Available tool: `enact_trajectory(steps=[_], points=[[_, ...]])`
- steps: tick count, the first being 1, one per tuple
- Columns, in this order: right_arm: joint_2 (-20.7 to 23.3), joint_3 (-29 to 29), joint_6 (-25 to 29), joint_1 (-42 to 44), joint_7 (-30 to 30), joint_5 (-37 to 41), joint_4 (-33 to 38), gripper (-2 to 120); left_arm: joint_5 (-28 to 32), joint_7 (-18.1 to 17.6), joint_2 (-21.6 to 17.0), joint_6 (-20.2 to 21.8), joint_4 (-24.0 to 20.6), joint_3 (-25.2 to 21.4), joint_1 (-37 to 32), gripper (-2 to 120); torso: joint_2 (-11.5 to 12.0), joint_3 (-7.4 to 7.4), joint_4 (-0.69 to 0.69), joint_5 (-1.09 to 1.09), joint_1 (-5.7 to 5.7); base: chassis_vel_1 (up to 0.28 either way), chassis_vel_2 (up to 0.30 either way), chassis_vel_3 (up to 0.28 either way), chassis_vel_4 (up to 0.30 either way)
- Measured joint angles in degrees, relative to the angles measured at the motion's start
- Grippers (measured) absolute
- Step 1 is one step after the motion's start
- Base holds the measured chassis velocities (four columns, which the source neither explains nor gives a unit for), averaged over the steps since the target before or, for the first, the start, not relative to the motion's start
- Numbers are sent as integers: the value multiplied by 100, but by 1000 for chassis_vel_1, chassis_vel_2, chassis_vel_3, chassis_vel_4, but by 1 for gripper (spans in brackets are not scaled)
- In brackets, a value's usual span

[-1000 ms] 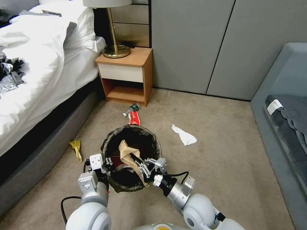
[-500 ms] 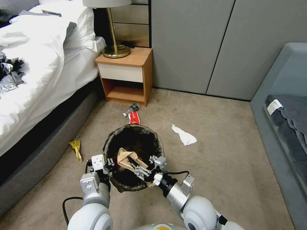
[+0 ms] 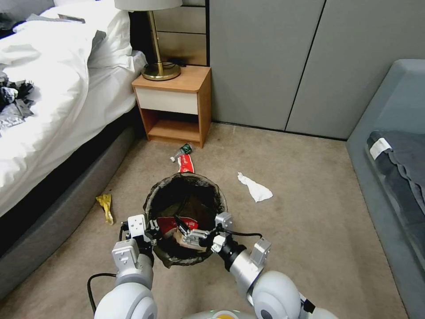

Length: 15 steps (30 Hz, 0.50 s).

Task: Pick up the trash bin, then pick up the garbage from the floor and place it into the trash bin.

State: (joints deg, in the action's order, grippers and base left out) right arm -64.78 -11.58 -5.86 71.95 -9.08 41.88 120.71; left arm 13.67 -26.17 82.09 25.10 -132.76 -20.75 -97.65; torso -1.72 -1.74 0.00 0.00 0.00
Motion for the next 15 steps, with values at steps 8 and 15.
enact_trajectory(steps=[8, 15], points=[[-141, 49, -528, -57, -654, 63, 310, 100, -66, 24, 5, -21, 21, 18, -11, 0, 0, 0, 0, 0, 0, 0, 0, 0, 0], [-64, 371, -232, 226, -381, -488, 700, 100, -42, 24, -3, -31, 126, -69, 86, 0, 0, 0, 0, 0, 0, 0, 0, 0, 0]])
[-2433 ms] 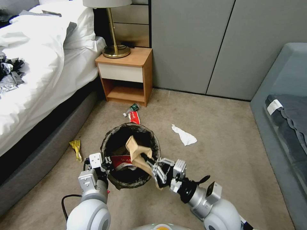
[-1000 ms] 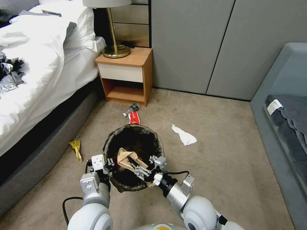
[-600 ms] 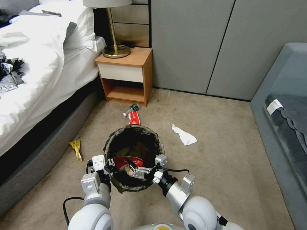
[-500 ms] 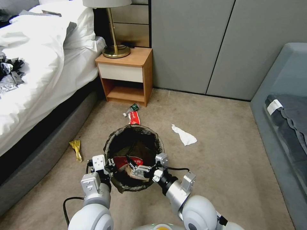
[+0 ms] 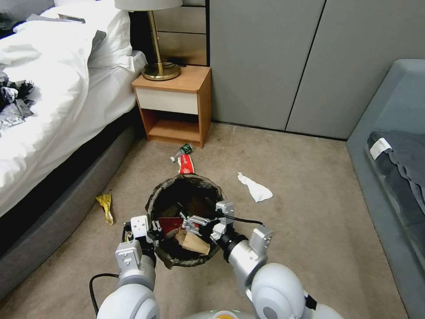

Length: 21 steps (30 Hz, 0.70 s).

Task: Pick up the trash bin, then pick up the garbage from the floor and place it into the trash bin.

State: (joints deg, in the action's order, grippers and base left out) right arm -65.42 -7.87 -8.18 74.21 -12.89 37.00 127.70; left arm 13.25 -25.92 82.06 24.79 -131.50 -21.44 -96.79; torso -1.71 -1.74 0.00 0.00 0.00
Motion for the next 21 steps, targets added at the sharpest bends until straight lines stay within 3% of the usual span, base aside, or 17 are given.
enact_trajectory(steps=[6, 9, 10, 13, 21], points=[[-72, 503, 479, 491, 177, -546, 574, 100, 19, -7, 4, -7, 204, -67, 147, 0, 0, 0, 0, 0, 0, 0, 0, 0, 0], [-180, 790, 1049, 932, 259, -1210, 827, 100, 41, -22, 3, -7, 328, -112, 239, 0, -1, 0, 0, 0, 0, 0, 0, 0, 0], [-180, 790, 1049, 932, 259, -1210, 827, 100, 41, -22, 3, -7, 328, -112, 239, 0, -1, 0, 0, 0, 0, 0, 0, 0, 0], [-543, 1245, 1855, 1512, 315, -2274, 836, 100, 80, -43, 9, -13, 376, -166, 300, 0, 0, 0, 0, 0, 0, 0, 0, 0, 0], [-1079, 1874, 2706, 2235, -42, -3342, 434, 100, 154, -51, 3, -19, 333, -198, 323, 0, -1, 0, -1, 0, 0, 0, 0, 0, 0]])
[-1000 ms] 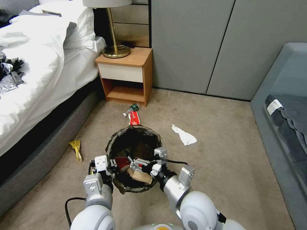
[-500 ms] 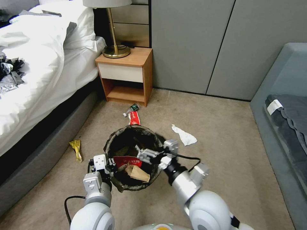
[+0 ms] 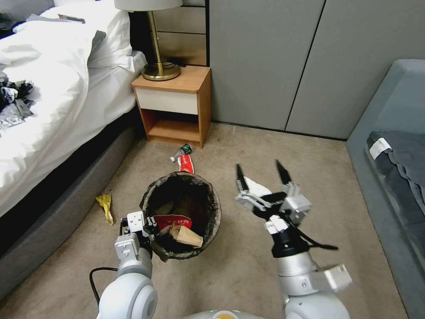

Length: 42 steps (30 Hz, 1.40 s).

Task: Pick up the trash bin, then pick up the garbage from the floor and place it into the trash bin.

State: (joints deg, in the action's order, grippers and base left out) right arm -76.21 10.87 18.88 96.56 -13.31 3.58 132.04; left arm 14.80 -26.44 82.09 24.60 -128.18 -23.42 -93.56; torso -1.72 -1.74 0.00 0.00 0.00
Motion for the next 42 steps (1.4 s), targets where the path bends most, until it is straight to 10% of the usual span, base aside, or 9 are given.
enact_trajectory(steps=[14, 42], points=[[-265, 892, 957, 351, 4, -214, -1061, 100, 16, -5, -11, -23, -76, -4, -66, 0, 0, 0, 0, -1, 0, 0, 0, 0, 0], [-238, 1062, 925, 155, 152, -61, -1173, 100, -1, -14, 3, -34, -114, 9, -88, 0, 0, -1, -1, -3, 1, -91, 90, 88, -91]])
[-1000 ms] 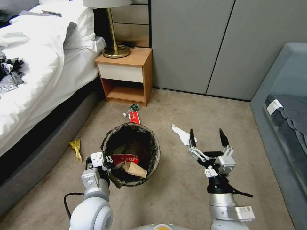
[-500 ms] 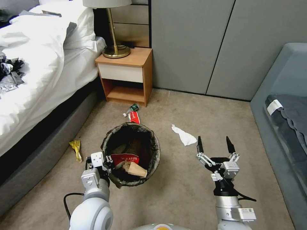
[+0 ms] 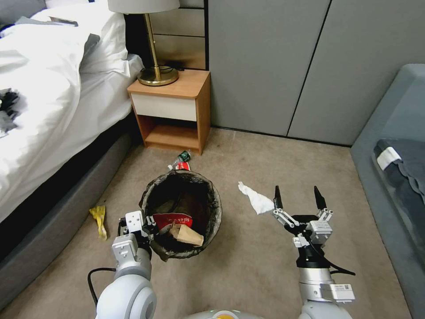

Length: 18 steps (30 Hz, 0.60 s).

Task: Pick up the trash bin, then pick up the garbage from the floor and place it into the trash bin.

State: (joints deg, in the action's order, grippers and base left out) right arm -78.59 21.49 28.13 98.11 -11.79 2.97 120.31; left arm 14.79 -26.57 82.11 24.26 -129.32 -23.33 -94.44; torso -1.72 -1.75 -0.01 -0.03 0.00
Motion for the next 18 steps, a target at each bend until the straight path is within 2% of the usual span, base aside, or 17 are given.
enact_trajectory(steps=[9, 18], points=[[-2, -7, 99, -86, 162, 47, 21, 100, -3, 0, 2, -4, 0, -2, -10, 0, 0, -1, 1, 3, 1, -132, 129, 144, -132], [7, 1, 128, -177, 249, -5, -1, 100, -21, 2, 20, -18, -8, 1, -32, 0, 0, 2, 1, 3, 0, -2, 5, 7, 2]])
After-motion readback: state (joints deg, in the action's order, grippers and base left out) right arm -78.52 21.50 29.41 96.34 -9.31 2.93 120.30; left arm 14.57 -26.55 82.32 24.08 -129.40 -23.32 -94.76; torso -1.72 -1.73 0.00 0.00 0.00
